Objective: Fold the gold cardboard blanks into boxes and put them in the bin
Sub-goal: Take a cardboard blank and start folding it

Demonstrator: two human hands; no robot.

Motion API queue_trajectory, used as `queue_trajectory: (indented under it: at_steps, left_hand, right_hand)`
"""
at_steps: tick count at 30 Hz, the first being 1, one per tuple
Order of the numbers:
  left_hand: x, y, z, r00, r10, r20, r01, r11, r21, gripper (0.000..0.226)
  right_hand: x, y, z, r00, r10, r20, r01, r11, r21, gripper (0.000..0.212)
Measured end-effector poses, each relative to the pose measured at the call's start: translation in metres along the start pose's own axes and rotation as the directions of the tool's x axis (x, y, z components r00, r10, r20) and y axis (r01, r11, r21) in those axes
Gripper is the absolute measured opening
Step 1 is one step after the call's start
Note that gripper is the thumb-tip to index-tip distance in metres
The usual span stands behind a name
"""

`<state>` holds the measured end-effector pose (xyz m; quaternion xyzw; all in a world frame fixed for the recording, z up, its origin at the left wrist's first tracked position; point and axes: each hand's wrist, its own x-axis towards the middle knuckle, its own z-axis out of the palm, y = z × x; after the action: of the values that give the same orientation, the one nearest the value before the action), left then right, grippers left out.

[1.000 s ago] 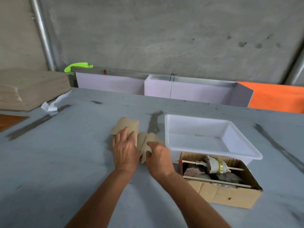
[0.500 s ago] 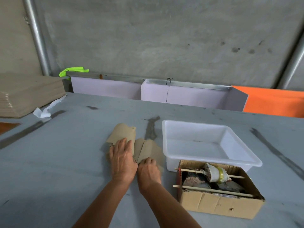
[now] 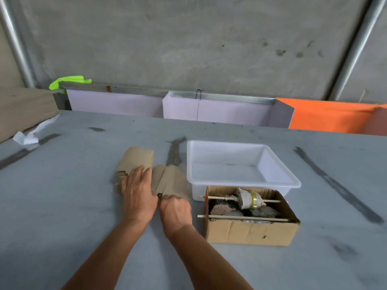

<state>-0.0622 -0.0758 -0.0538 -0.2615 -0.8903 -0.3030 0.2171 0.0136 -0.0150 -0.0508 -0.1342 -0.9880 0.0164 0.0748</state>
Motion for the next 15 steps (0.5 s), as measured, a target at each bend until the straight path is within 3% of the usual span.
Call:
queue_trajectory:
  at_steps: [5, 8, 10, 11, 15]
  left_hand:
    - [-0.002, 0.004, -0.012, 0.992, -0.024, -0.126, 0.002, 0.985, -0.173, 0.042]
    - [-0.005, 0.013, -0.018, 0.982, -0.068, -0.176, 0.018, 0.962, -0.271, 0.038]
    - [-0.009, 0.020, -0.023, 0.972, -0.086, -0.219, 0.006, 0.940, -0.342, 0.035]
    - [-0.011, 0.025, -0.025, 0.968, -0.096, -0.233, 0.002, 0.928, -0.374, 0.033]
    - [-0.019, 0.049, -0.027, 0.978, -0.160, -0.136, 0.074, 0.868, -0.491, 0.031]
  right_hand:
    - [-0.005, -0.001, -0.020, 0.983, 0.122, -0.137, -0.110, 0.990, 0.089, 0.031]
    - [-0.016, -0.001, -0.049, 0.911, 0.209, -0.355, -0.164, 0.975, 0.152, 0.025]
    - [-0.025, 0.006, -0.058, 0.847, 0.292, -0.443, -0.158, 0.936, 0.314, 0.013]
    - [-0.028, 0.012, -0.061, 0.800, 0.375, -0.468, -0.156, 0.884, 0.441, 0.010]
    - [-0.045, 0.045, -0.067, 0.740, 0.609, -0.287, -0.181, 0.591, 0.786, 0.007]
